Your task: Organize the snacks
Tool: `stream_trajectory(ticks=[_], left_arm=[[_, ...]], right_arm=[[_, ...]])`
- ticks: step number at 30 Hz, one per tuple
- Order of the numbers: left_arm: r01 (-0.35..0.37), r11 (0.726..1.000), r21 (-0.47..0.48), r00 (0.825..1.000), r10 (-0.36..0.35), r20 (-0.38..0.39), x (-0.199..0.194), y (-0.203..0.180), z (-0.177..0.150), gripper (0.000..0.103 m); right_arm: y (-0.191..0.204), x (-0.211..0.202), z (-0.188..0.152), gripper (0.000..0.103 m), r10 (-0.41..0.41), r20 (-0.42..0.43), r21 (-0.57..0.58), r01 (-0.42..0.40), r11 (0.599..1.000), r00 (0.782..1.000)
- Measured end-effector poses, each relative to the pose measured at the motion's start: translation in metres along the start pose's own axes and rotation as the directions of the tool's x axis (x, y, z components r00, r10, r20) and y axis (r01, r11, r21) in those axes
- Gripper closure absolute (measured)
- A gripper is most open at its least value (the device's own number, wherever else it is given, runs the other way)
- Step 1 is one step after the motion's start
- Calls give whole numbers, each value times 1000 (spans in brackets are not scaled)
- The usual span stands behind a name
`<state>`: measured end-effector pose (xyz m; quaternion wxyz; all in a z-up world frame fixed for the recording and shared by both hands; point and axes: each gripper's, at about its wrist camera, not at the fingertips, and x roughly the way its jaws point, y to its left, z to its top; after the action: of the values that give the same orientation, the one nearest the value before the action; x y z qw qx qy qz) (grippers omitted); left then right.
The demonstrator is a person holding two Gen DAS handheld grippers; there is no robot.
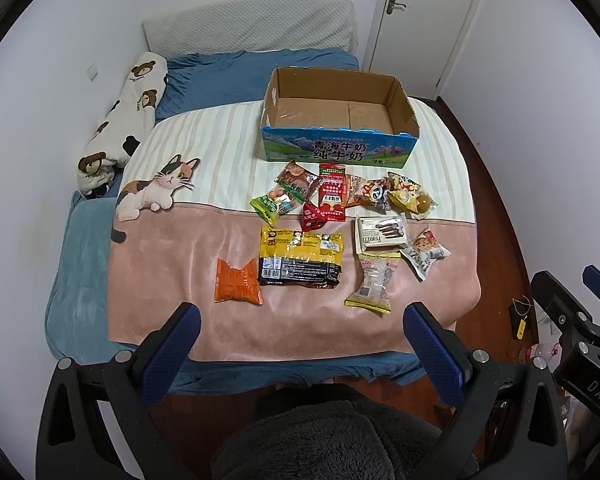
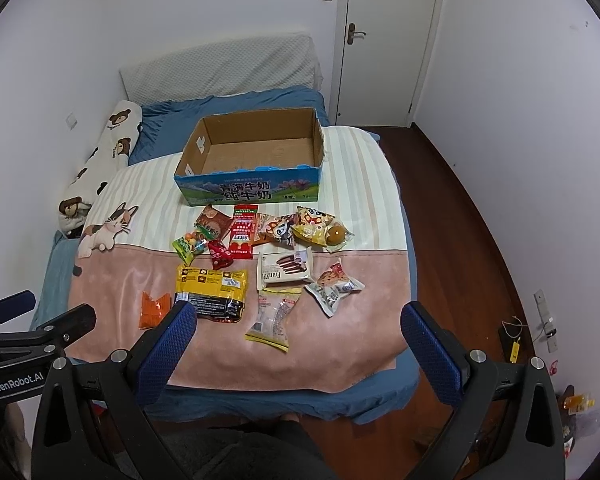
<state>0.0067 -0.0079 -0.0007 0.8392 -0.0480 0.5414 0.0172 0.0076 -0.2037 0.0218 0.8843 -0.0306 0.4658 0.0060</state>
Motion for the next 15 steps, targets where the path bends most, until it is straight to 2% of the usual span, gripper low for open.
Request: stream_trajectory(ticks=[15], left_arm=[[5, 1000, 12, 1000, -5, -3, 4, -3, 7, 0]], right_arm=[[1, 0, 1, 0, 1, 10, -5, -1, 1000, 1000]])
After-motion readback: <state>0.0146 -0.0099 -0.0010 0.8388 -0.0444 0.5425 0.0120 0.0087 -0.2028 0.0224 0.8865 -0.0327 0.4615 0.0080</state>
